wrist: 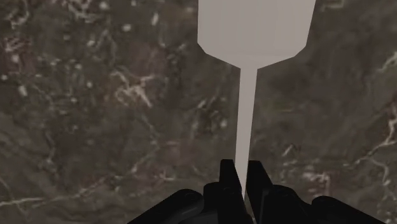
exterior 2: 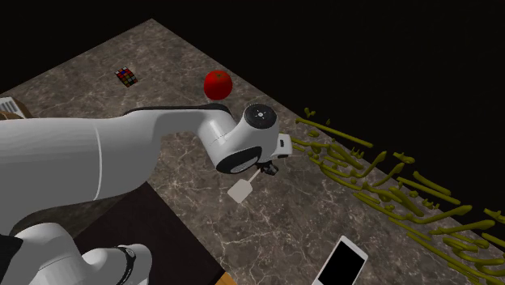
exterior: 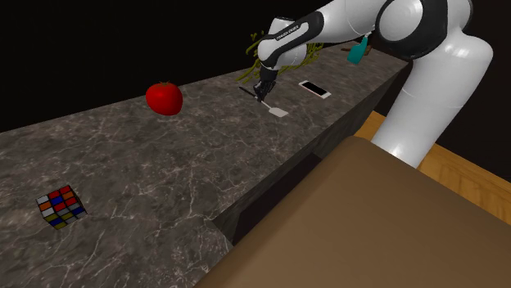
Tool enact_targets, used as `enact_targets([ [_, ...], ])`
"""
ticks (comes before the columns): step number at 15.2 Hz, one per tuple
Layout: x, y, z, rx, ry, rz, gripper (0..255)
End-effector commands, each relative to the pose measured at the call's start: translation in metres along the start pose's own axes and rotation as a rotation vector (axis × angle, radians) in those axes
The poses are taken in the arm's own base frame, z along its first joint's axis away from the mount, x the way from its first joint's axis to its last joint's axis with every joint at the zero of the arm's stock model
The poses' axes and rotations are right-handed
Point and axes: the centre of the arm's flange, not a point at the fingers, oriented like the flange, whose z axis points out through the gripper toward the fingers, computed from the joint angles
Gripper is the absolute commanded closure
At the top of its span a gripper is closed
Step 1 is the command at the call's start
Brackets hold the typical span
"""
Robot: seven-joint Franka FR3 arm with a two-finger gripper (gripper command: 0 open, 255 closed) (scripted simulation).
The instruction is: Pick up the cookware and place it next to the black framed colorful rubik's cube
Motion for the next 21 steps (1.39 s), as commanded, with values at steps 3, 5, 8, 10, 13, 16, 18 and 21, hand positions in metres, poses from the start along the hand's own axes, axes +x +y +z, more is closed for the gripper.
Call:
enact_targets([
  [3,0.0,0.0,0.0,0.0,0.0,0.0,255],
  [5,0.0,0.0,-0.005,0.0,0.0,0.0,255],
  [8,0.001,0.0,-0.021,0.0,0.0,0.0,255],
  [10,0.002,0.0,-0.032,0.0,0.0,0.0,255],
  [13,0.003,0.0,-0.047,0.0,0.0,0.0,255],
  [16,0.004,0.0,-0.063,0.0,0.0,0.0,255],
  [18,0.005,0.0,-0.074,0.0,0.0,0.0,255],
  [21,0.006,0.0,-0.089,0.0,0.0,0.0,255],
])
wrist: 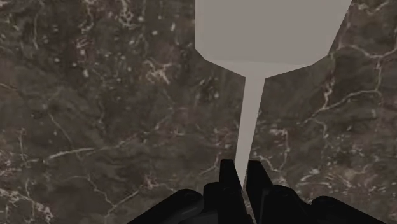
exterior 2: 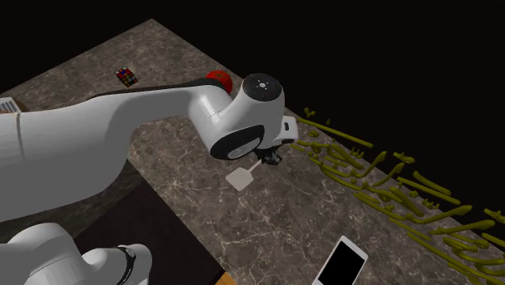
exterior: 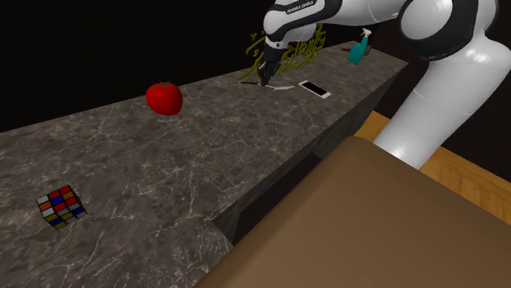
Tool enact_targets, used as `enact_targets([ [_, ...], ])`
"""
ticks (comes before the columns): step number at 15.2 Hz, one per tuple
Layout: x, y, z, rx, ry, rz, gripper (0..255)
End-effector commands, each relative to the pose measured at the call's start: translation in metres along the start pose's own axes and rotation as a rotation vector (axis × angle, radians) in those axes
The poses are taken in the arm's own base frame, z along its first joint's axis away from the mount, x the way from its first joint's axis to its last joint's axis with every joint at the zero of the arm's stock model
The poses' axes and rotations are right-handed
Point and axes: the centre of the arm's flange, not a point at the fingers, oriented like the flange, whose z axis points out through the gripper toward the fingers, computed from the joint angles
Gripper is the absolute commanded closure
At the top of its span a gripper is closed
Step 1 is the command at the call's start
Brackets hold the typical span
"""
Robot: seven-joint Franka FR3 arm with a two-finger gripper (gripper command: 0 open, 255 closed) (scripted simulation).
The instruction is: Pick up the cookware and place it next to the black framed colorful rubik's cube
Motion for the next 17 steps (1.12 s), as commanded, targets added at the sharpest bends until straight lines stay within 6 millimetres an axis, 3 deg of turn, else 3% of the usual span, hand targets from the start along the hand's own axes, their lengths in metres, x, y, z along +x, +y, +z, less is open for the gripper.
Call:
enact_targets([
  [1,0.0,0.0,-0.011,0.0,0.0,0.0,255],
  [8,0.002,0.0,-0.043,0.0,0.0,0.0,255],
  [17,0.005,-0.119,-0.043,0.0,0.0,0.0,255],
])
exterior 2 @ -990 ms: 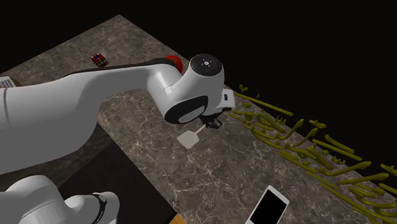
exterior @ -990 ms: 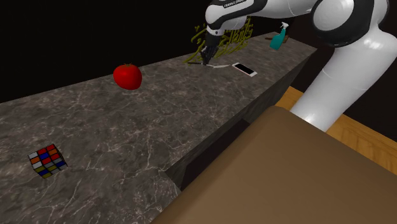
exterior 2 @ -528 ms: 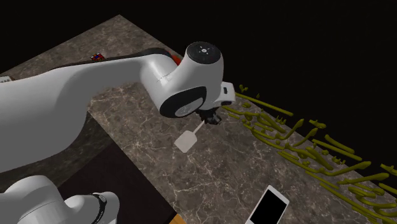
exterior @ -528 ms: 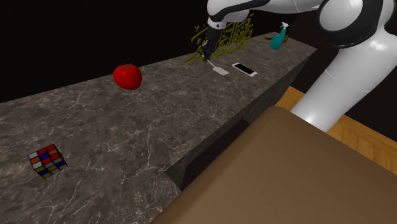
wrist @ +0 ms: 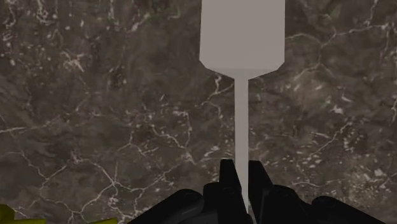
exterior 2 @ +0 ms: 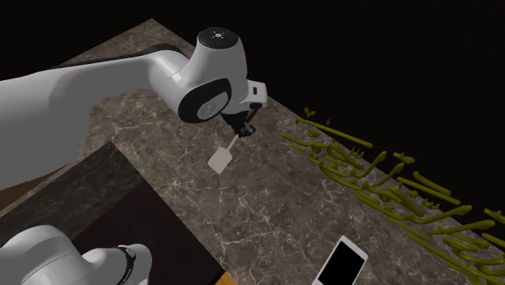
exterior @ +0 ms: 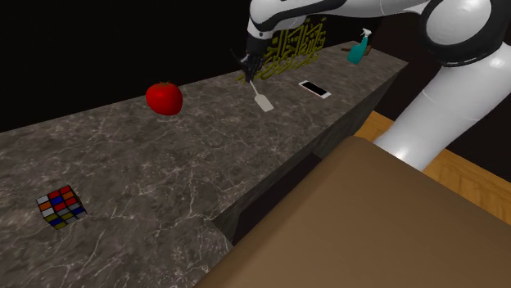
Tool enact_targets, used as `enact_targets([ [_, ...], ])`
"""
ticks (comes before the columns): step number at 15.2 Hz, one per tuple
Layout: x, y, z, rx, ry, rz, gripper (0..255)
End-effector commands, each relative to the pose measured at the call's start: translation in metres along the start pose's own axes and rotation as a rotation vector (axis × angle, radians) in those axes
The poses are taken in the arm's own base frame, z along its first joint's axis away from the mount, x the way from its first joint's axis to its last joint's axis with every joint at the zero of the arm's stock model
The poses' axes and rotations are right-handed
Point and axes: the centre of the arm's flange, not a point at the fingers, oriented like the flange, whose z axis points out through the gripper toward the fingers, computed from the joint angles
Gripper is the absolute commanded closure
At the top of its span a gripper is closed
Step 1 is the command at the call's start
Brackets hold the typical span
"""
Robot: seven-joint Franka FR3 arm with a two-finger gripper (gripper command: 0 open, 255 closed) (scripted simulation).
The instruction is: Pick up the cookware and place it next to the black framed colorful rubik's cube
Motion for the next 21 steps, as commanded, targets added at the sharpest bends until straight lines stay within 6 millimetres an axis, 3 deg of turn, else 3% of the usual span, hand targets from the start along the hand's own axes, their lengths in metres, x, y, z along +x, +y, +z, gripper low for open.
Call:
enact_targets([
  [1,0.0,-0.027,0.0,0.0,0.0,0.002,255],
  [21,0.006,-0.291,0.001,0.0,0.0,0.002,255],
])
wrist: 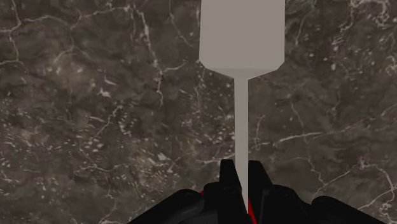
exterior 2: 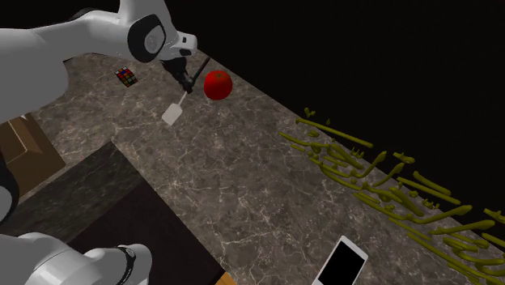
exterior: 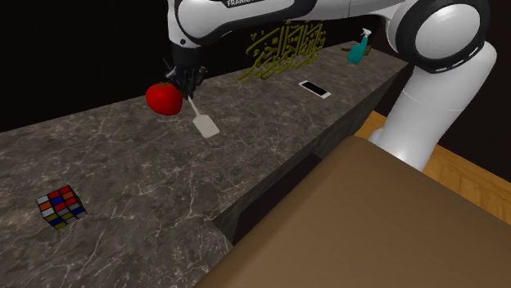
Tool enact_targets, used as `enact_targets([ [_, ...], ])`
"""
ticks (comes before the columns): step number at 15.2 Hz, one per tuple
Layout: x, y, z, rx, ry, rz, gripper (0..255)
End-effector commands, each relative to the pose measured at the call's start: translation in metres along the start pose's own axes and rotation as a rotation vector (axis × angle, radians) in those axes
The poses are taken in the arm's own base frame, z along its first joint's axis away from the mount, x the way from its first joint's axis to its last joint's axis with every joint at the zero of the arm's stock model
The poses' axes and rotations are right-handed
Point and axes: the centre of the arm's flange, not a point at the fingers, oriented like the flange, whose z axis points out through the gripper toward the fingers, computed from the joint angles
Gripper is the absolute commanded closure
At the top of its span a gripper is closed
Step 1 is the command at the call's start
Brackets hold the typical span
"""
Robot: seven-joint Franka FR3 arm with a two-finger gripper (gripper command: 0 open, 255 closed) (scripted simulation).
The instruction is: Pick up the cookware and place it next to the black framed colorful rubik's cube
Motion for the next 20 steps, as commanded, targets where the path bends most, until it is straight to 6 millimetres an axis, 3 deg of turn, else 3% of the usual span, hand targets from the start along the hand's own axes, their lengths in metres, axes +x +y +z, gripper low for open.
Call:
enact_targets([
  [1,-0.001,-0.029,0.001,0.0,0.0,0.001,255],
  [12,0.002,-0.174,0.001,0.0,0.0,0.001,255],
  [13,0.003,-0.197,0.001,0.0,0.0,0.001,255],
  [20,0.0,-0.197,0.038,0.0,0.0,0.001,255],
])
